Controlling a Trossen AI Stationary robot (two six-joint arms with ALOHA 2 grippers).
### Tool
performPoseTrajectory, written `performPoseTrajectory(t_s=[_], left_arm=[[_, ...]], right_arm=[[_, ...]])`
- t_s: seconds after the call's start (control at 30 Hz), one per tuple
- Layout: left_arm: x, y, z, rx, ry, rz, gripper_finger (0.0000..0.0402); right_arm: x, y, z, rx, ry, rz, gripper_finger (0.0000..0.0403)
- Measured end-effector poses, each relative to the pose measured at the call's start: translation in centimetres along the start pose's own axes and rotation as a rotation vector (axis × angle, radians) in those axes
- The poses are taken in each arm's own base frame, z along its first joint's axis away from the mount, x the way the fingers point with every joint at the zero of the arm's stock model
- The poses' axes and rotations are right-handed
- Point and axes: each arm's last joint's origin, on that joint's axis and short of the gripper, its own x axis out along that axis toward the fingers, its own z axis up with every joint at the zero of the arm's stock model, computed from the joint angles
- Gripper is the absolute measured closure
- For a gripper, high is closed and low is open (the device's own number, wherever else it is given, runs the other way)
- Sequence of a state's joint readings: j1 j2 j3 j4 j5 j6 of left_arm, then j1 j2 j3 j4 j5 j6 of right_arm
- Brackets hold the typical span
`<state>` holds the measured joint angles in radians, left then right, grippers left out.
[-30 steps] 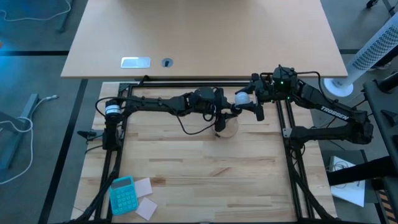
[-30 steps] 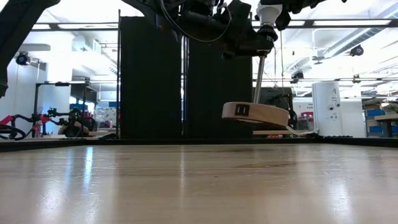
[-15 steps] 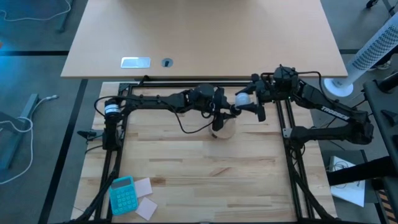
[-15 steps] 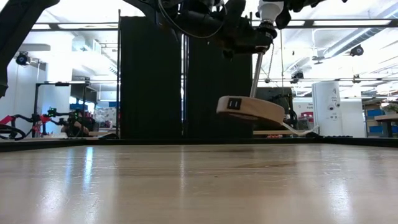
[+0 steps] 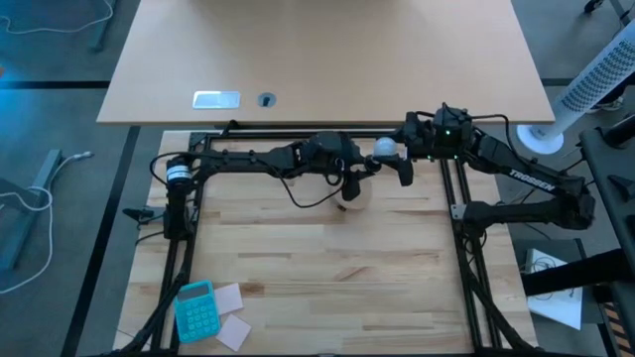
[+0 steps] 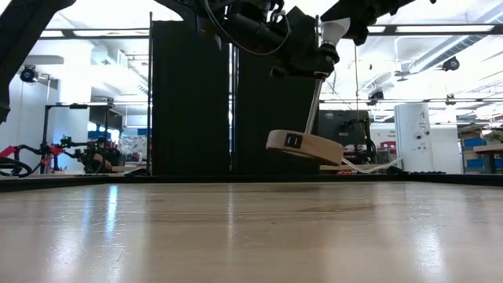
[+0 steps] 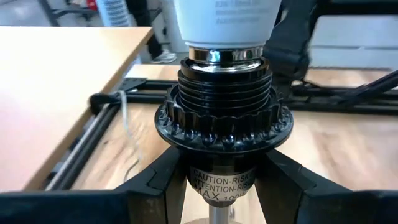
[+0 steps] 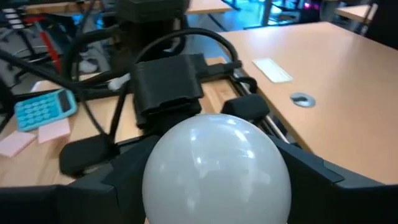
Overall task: Screw lightbulb
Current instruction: Insert the lightbulb into the lamp
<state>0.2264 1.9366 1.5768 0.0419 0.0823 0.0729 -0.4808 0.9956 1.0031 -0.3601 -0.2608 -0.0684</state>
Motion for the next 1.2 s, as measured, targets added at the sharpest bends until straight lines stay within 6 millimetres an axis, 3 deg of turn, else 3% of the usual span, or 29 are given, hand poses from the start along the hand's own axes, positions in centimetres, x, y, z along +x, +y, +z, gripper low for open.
performPoseTrajectory(t_s=[0.33,1.2], left_arm=[[0.0,0.4,-0.4,0.023,0.05,0.122,0.0258],[-0.1,0.9,-0.6,0.018,0.073,0.209,0.0258]], right_arm=[[1.9,-0.7,-0.3,0.096,0.029,-0.066,0.0135],[1.9,-0.9,-0.3,0.076,0.019,-0.109,0.0135]])
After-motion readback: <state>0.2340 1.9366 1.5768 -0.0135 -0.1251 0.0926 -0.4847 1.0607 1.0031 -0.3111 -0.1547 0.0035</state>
